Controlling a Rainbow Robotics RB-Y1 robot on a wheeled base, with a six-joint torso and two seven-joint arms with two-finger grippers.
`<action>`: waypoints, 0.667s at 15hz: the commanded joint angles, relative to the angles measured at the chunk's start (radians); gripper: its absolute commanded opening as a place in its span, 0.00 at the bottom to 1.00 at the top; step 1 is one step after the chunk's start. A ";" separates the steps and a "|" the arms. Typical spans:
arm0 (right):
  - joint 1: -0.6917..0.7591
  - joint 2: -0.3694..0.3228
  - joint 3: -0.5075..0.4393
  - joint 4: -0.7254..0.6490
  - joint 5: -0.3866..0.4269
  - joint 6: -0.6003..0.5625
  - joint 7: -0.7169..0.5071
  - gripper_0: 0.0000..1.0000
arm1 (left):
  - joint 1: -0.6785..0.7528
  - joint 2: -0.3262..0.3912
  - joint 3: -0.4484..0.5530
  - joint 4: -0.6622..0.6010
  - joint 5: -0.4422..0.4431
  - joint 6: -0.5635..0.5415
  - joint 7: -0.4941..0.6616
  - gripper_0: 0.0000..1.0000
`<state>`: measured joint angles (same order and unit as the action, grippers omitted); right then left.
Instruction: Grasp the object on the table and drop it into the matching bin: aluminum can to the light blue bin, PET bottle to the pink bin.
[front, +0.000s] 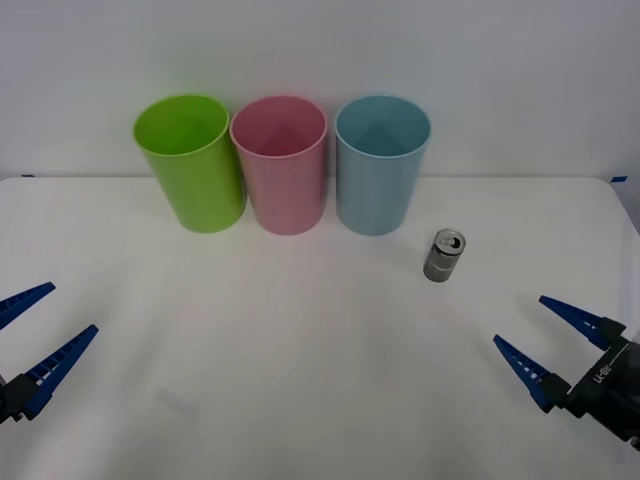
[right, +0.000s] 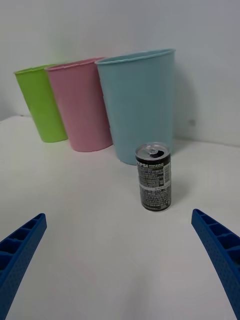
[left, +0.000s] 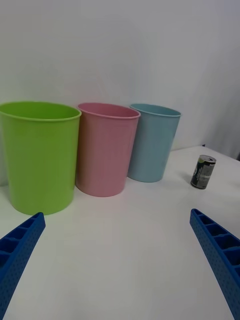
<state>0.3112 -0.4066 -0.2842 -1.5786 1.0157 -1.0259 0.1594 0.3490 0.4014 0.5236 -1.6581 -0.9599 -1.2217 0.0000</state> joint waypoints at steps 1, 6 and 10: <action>-0.011 0.005 0.049 0.000 -0.002 0.106 0.088 1.00 | 0.000 0.000 0.000 0.000 0.000 0.000 0.000 1.00; -0.053 0.025 0.128 0.039 0.004 0.231 0.107 1.00 | 0.000 0.000 0.000 0.000 0.000 0.000 0.000 1.00; -0.152 0.081 0.122 0.144 0.055 0.239 0.126 1.00 | 0.000 0.000 0.000 0.000 0.000 0.000 0.000 1.00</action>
<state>0.1809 -0.3403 -0.1587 -1.4557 1.0560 -0.7898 0.2805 0.3490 0.4014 0.5236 -1.6581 -0.9599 -1.2217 0.0000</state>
